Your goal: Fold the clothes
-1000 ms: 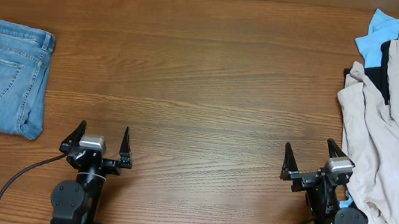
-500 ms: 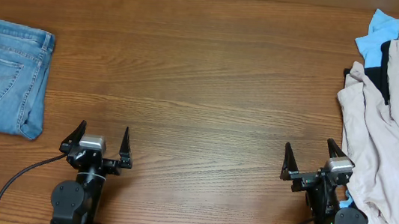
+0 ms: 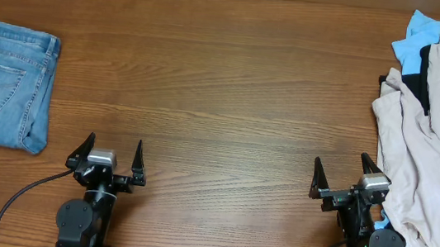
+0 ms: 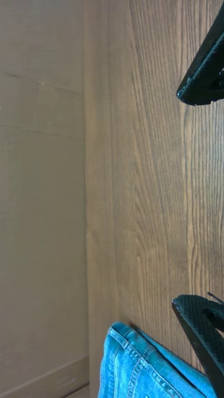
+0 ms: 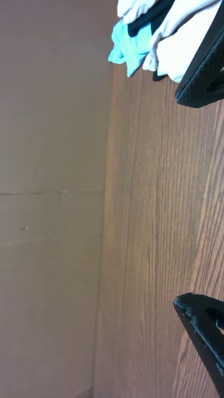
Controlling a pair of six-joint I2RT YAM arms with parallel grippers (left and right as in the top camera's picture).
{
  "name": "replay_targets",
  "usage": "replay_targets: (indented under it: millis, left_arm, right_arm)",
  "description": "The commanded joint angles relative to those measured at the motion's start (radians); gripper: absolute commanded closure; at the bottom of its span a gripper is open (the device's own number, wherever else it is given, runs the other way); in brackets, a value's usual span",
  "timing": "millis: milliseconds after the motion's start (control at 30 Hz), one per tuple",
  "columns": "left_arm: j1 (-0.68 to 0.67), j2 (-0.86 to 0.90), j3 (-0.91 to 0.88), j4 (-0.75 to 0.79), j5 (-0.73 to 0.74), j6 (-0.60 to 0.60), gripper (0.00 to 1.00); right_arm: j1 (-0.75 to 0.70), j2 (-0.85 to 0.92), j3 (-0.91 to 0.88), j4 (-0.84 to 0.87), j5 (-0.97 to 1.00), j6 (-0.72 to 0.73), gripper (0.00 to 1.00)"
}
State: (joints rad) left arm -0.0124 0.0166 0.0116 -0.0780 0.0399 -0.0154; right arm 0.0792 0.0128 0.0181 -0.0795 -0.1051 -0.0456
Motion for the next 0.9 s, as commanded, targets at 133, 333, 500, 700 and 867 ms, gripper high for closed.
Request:
replay_targets:
  millis: [133, 333, 500, 700, 867]
  left_arm:
    - [0.005, -0.011, -0.007, 0.002, -0.010, 0.012, 0.00]
    - [0.005, -0.011, -0.007, 0.002, -0.010, 0.012, 0.00]
    - [0.005, -0.011, -0.007, 0.002, -0.010, 0.012, 0.00]
    - [0.005, -0.011, -0.007, 0.002, -0.010, 0.012, 0.00]
    - [0.005, -0.011, -0.007, 0.002, -0.010, 0.012, 0.00]
  right_arm:
    - [-0.004, -0.010, -0.010, 0.006, -0.005, 0.000, 0.00]
    - [-0.004, -0.010, -0.010, 0.006, -0.005, 0.000, 0.00]
    - [-0.004, -0.010, -0.010, 0.006, -0.005, 0.000, 0.00]
    - [-0.004, -0.010, -0.010, 0.006, -0.005, 0.000, 0.00]
    - [-0.004, -0.010, -0.010, 0.018, 0.005, -0.008, 0.00]
